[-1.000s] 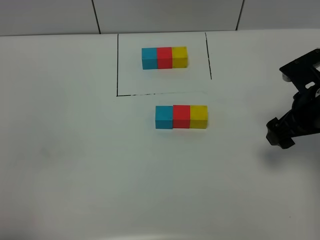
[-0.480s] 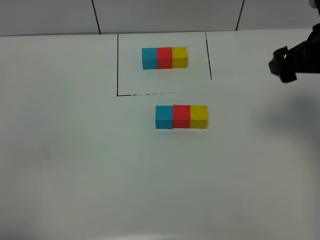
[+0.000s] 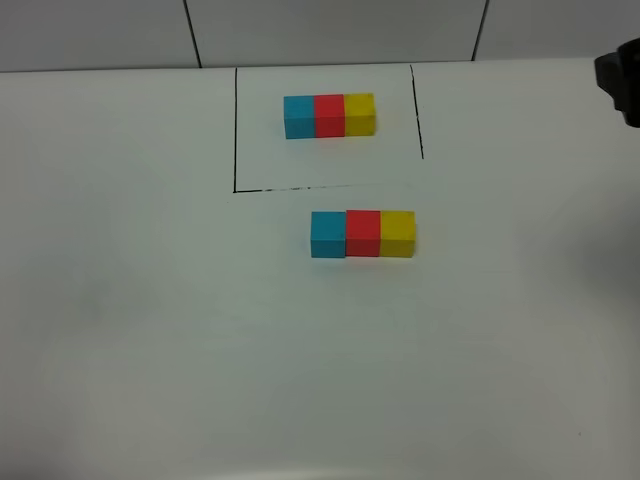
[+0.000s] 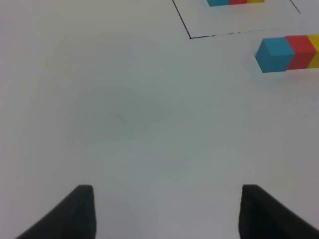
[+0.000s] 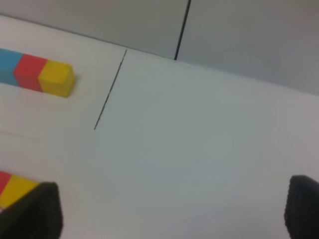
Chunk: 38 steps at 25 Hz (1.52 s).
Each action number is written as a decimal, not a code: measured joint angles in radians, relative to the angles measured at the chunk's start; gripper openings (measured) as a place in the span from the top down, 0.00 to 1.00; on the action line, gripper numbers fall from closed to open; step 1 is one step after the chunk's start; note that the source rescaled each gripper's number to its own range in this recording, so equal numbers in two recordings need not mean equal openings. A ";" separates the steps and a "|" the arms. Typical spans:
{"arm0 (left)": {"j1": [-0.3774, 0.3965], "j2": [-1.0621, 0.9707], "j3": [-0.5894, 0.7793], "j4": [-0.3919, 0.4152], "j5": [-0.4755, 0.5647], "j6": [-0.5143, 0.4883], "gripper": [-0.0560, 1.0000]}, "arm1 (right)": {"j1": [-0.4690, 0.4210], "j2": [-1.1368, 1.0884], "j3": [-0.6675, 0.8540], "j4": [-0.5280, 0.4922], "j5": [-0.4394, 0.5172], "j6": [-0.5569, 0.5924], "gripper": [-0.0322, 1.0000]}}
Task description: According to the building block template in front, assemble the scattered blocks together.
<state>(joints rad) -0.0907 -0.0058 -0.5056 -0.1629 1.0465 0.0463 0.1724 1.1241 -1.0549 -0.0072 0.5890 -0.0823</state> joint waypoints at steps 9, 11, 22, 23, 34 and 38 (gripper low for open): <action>0.000 0.000 0.000 0.000 0.000 0.000 0.60 | -0.169 -0.393 0.240 0.024 0.117 0.016 0.17; 0.000 0.000 0.000 0.000 0.000 0.000 0.60 | -0.174 -0.487 0.272 0.028 0.162 0.016 0.18; 0.000 0.000 0.000 0.000 0.000 0.000 0.60 | -0.176 -0.993 0.446 0.007 0.343 0.059 0.18; 0.000 0.000 0.000 0.000 0.000 0.000 0.60 | -0.176 -1.035 0.447 -0.002 0.371 0.071 0.18; 0.000 0.000 0.000 0.000 0.000 0.000 0.60 | -0.176 -1.132 0.524 -0.063 0.495 0.122 0.18; 0.000 0.000 0.000 0.000 0.000 0.000 0.60 | -0.176 -1.132 0.555 -0.063 0.472 0.122 0.19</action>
<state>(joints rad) -0.0907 -0.0058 -0.5056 -0.1629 1.0465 0.0463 -0.0033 -0.0082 -0.5003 -0.0702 1.0613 0.0395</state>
